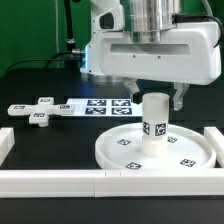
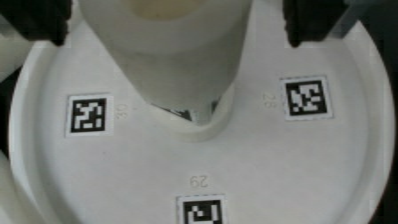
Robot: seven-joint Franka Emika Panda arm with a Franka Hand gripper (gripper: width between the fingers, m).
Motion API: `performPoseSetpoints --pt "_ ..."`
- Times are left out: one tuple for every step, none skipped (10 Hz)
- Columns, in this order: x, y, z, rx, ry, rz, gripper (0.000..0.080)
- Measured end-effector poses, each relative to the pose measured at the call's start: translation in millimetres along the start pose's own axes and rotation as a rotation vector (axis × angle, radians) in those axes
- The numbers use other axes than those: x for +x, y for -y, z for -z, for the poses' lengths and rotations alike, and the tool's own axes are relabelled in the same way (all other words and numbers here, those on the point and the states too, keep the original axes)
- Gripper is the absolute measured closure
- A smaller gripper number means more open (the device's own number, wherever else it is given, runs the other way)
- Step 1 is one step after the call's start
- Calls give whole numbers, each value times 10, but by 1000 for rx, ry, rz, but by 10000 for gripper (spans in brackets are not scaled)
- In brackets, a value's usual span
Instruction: Assemble round table
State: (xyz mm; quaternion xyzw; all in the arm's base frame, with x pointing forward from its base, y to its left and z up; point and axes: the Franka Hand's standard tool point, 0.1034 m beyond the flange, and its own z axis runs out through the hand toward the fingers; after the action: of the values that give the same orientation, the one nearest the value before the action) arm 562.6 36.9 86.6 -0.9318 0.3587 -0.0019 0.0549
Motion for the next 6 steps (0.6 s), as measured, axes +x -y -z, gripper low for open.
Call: performPoseSetpoints --pt "10 16 12 2 -2 46 163" --pt "3 18 4 3 -1 44 154" --pt "4 15 1 1 -2 148 154" --pt "4 14 0 1 -2 233 150" --pt "4 14 0 1 -2 315 150" --pt "-6 11 5 -23 3 461 150"
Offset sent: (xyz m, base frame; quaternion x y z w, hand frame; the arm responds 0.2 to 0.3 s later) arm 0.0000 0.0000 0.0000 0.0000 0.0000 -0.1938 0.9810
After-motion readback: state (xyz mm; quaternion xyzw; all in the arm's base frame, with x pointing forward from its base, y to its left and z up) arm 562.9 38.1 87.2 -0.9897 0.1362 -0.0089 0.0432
